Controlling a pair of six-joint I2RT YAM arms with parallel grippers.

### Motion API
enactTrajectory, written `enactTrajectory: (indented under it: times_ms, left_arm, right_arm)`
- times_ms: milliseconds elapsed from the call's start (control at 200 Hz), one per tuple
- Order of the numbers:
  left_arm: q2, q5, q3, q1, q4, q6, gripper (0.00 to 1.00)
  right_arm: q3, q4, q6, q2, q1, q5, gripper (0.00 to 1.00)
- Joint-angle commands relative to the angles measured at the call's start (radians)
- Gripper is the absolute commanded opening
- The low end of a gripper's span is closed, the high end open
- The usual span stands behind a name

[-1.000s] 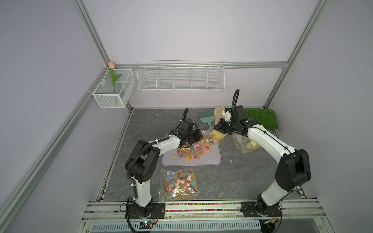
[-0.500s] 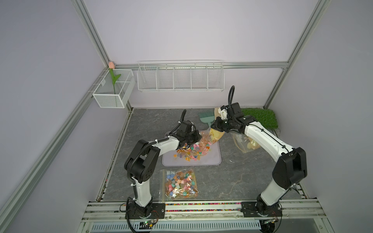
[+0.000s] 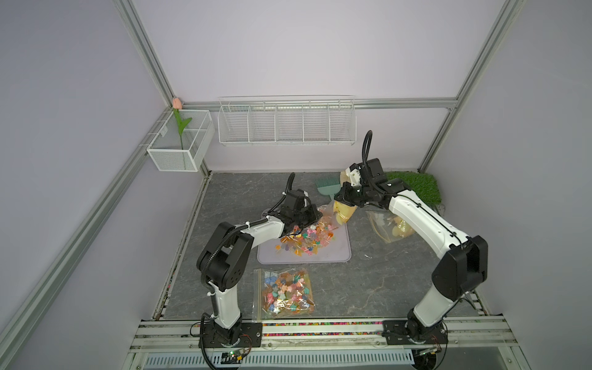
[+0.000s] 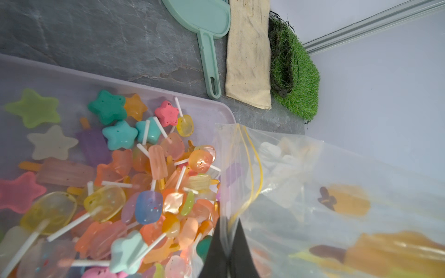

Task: Pour candies out of the ziploc bag
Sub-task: 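Pour the candies out of the ziploc bag onto the tray.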

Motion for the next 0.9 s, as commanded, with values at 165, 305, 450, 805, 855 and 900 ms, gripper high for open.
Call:
enactTrajectory:
  times_ms: [165,305,450,805,855,900]
  left_arm:
    - [-0.023,0.010,-0.033,0.008,0.027,-0.025,0.00]
    - [-0.029,0.013,-0.048,0.008,0.039,-0.027,0.00]
    - [-0.037,0.016,-0.064,0.008,0.045,-0.029,0.00]
    - [-0.043,0.037,-0.093,0.008,0.087,-0.042,0.00]
    - [-0.044,0.035,-0.101,0.008,0.096,-0.046,0.00]
    - [-0.046,0.035,-0.106,0.008,0.101,-0.048,0.00]
  right_arm:
    - [0.067,-0.032,-0.027,-0.006,0.018,0.017,0.07]
    - [0.090,-0.050,-0.029,-0.007,0.024,0.025,0.07]
    - [0.103,-0.060,-0.029,-0.013,0.031,0.032,0.07]
    - [0.158,-0.102,-0.033,-0.023,0.041,0.046,0.07]
    - [0.167,-0.108,-0.037,-0.024,0.043,0.048,0.07]
    - [0.172,-0.114,-0.036,-0.024,0.046,0.051,0.07]
